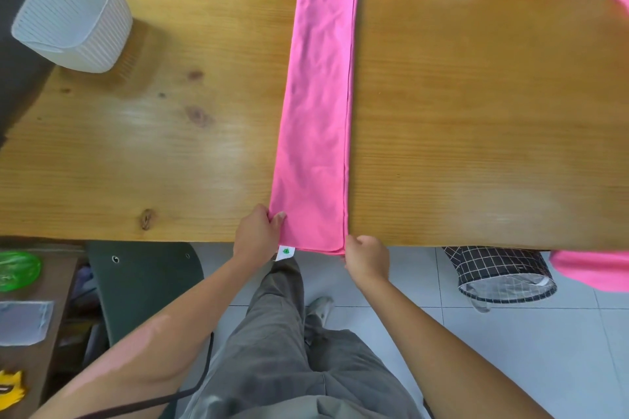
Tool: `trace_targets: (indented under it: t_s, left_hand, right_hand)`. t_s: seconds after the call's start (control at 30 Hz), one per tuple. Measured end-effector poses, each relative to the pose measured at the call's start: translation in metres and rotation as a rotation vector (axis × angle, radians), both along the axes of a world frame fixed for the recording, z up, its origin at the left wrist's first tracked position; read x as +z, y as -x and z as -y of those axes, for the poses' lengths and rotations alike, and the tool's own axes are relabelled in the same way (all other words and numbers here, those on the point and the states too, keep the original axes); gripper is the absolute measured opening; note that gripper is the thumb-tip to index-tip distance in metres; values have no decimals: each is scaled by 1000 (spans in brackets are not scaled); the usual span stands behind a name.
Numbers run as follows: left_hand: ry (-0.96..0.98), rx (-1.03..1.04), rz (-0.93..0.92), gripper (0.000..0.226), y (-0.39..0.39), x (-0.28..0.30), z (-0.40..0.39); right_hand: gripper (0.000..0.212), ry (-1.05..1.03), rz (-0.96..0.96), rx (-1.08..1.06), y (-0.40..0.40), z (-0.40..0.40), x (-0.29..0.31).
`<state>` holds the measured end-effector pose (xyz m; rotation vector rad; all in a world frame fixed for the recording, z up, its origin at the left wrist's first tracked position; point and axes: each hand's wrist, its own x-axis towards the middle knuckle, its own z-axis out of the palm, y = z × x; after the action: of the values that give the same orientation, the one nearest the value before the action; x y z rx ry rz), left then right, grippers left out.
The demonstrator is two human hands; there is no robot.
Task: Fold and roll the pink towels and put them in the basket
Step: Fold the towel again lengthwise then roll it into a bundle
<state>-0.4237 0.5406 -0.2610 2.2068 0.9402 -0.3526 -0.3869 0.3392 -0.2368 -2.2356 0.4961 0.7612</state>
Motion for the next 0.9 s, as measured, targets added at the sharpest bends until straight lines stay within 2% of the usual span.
trace_targets:
  t_s: [0.1,0.13,0.2,0.3,0.4,0.5,0.67,0.9]
  left_hand:
    - [-345,-139,156,24,-3,10,-3]
    - [-444,-217,244,29,-8,12,-3]
    - [-445,-416,393,48,-21,12,2]
    - [-426,-751,354,68,-31,-5,3]
    - [-478,-855,231,77,-25,-27,-16]
    - [-492,-858,227,78,-22,-36,-23]
    - [-488,-800,233,81,-45,-30,-26]
    - [-412,-818,206,96,-71,-34,-32]
  right_hand:
    - [14,223,401,138,1,1,1]
    - [12,246,553,234,-2,-1,0]
    - [37,224,711,481,-12,-12,-4]
    - [66,267,622,883,-26,-26,-15]
    - [71,412,503,1109,-36,-19,-34]
    - [72,452,526,1135,-37,-13,-41]
    - [74,392,560,1048,-59,-30,-34]
    - [99,377,465,1141,-95,-35,-36]
